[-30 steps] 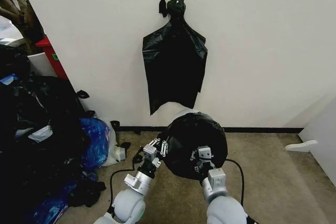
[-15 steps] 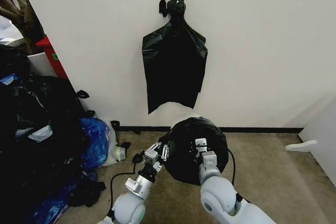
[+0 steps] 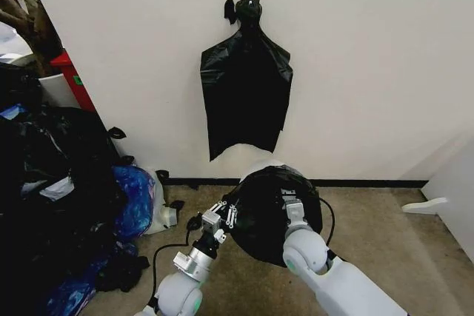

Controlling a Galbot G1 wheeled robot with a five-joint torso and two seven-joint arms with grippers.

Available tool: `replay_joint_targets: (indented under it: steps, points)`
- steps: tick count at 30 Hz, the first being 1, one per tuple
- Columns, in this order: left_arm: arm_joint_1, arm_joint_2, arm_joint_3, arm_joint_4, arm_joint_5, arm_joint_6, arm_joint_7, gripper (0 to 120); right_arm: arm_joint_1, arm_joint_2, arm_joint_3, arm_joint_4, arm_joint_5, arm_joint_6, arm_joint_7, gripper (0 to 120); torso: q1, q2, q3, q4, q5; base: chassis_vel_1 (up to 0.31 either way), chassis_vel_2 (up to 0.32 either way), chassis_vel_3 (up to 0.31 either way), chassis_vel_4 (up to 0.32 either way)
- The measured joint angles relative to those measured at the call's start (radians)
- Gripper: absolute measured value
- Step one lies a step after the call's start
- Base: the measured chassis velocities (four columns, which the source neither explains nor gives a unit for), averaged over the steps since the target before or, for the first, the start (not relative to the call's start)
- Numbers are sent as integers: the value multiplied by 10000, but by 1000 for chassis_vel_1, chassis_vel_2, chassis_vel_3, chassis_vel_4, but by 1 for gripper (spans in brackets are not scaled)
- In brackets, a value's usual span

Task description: Place the garbage bag over the trash bin.

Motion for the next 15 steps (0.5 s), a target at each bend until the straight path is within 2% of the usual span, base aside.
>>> replay_joint_targets:
  steps: [3,8,12,15]
  points:
    - [-23,1,-30,32,-31,-41,19,4,-118,-1,31,263,218,235,-60,0,0,0,0,-1,0,0,0,0,0]
    - [-108,1,-64,86,-94,-51,24,4,-482,-65,24,1403,1470,463,-119,0,0,0,-1,-1,-2,0,0,0,0]
    - [-168,-28,-20,102,-116,-51,24,4,-601,-68,-40,1876,2786,-21,249,0,0,0,-1,-1,-1,0,0,0,0]
    - [-175,-64,19,86,-118,-51,24,4,-598,-40,-192,1658,3012,-331,398,0,0,0,-1,-1,-1,0,0,0,0]
